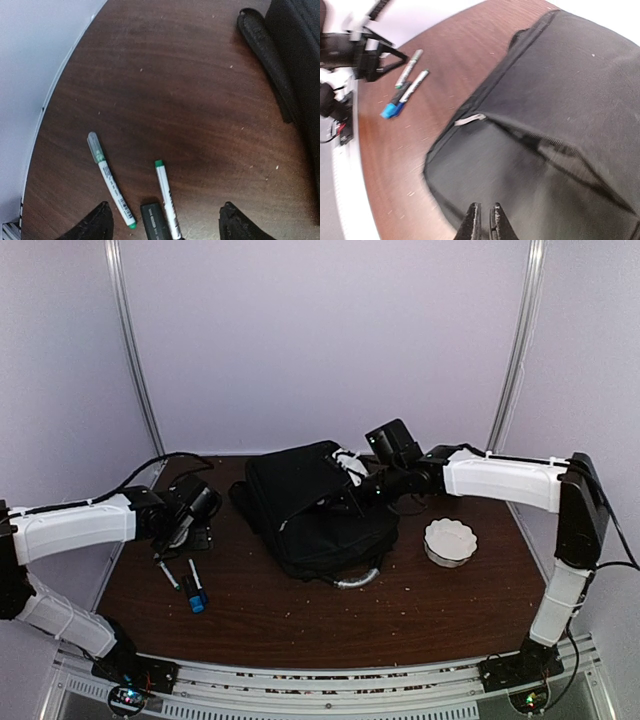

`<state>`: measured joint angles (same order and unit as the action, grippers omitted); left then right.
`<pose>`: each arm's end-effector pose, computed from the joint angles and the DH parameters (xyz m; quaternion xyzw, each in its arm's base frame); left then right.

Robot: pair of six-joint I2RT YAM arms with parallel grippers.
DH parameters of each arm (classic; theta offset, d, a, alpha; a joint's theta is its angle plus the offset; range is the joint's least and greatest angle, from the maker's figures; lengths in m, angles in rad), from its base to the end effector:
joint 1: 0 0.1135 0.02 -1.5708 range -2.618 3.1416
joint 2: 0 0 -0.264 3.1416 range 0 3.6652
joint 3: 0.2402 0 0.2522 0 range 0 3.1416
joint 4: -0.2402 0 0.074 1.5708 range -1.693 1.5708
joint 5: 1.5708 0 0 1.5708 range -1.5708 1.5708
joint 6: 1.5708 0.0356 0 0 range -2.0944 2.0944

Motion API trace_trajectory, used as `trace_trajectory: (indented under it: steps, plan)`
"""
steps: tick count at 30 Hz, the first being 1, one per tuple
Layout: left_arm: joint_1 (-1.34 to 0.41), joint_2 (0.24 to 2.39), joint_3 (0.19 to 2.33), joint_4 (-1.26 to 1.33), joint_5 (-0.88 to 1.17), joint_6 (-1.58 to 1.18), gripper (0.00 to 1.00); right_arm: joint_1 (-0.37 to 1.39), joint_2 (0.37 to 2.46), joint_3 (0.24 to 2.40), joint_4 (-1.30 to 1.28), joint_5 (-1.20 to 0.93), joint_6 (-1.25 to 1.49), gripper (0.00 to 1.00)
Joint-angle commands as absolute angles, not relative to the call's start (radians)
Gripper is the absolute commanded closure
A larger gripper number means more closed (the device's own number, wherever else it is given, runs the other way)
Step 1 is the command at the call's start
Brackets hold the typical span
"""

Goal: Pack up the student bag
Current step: Adjust the pen in the upper front pocket of the bag, then pick up the pen at the center of the board.

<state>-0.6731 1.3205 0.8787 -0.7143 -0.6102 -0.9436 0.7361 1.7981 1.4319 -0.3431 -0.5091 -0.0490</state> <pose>0.2029 -0.1357 0.2243 -0.1871 0.9165 0.0610 0.3482 0.2918 0.2878 0.2706 -0.4335 0.7723 0.3515 0.3034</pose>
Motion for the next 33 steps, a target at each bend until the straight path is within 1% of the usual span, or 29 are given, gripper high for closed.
trace_trajectory:
  steps: [1,3,7,13,17,26,29,33]
  plan:
    - [-0.618,1.264,0.835,-0.79,-0.478,-1.022,0.26,0.713,1.702,1.356,-0.453,-0.606,-0.08,0.92]
    - [-0.595,1.257,0.825,-0.822,-0.424,-1.04,0.27,0.697,1.664,1.32,-0.467,-0.637,-0.083,0.91]
    - [-0.579,1.258,0.81,-0.877,-0.346,-1.072,0.28,0.664,1.597,1.244,-0.417,-0.663,-0.088,0.89]
    - [-0.572,1.284,0.769,-0.951,-0.2,-1.168,0.34,0.635,1.627,1.278,-0.441,-0.703,-0.096,0.89]
    - [-0.572,1.292,0.733,-0.922,-0.145,-1.198,0.36,0.633,1.634,1.266,-0.433,-0.722,-0.097,0.88]
    - [-0.565,1.373,0.742,-0.854,-0.16,-1.199,0.4,0.604,1.633,1.277,-0.445,-0.727,-0.104,0.88]
    - [-0.544,1.409,0.759,-0.836,-0.168,-1.172,0.45,0.592,1.63,1.271,-0.442,-0.728,-0.103,0.88]
    - [-0.518,1.432,0.775,-0.819,-0.186,-1.157,0.46,0.573,1.626,1.258,-0.43,-0.728,-0.089,0.87]
